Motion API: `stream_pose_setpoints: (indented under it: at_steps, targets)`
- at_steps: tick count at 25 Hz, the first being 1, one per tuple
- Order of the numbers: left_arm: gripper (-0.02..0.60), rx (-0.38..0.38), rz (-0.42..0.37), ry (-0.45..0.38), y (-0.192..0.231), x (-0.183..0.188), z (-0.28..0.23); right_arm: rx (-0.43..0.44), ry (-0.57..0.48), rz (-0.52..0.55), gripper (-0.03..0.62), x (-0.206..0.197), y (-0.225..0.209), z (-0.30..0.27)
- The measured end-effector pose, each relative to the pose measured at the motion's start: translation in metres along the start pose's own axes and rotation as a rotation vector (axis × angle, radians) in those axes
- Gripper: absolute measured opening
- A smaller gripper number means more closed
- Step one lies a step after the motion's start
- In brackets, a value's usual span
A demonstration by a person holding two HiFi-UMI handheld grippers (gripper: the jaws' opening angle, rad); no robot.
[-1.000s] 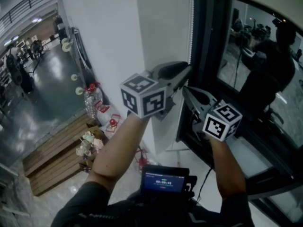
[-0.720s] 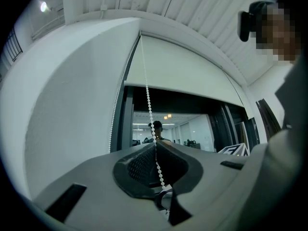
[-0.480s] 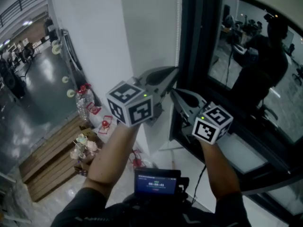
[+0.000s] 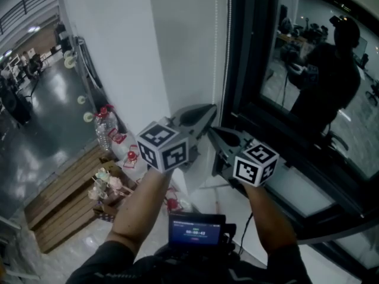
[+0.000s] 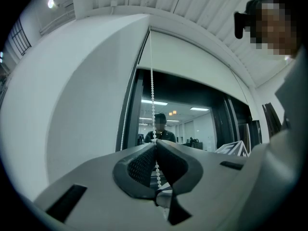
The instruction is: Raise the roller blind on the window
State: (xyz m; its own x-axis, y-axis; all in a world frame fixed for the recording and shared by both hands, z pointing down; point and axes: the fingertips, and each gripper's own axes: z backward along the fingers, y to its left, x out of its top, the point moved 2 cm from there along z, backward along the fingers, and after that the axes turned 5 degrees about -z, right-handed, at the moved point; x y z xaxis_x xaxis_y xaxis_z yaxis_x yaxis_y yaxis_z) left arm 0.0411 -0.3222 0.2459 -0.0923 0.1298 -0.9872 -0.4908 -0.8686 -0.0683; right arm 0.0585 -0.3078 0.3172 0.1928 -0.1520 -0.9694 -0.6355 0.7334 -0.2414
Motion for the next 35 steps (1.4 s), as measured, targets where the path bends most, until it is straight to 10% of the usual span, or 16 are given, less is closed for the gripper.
stream_pose_setpoints:
  at_steps: [18, 27, 35]
  targets:
    - [0.008, 0.033, -0.018, 0.085, -0.003, -0.045, 0.006, -0.088, 0.136, 0.11, 0.037, -0.032, -0.012, 0.019]
    - [0.008, -0.008, 0.011, 0.058, -0.013, -0.044, 0.005, -0.021, -0.152, 0.15, 0.064, 0.074, -0.002, 0.039]
    - [0.008, -0.033, 0.007, 0.057, -0.025, -0.044, 0.007, 0.049, -0.2, 0.205, 0.062, 0.113, 0.027, 0.009]
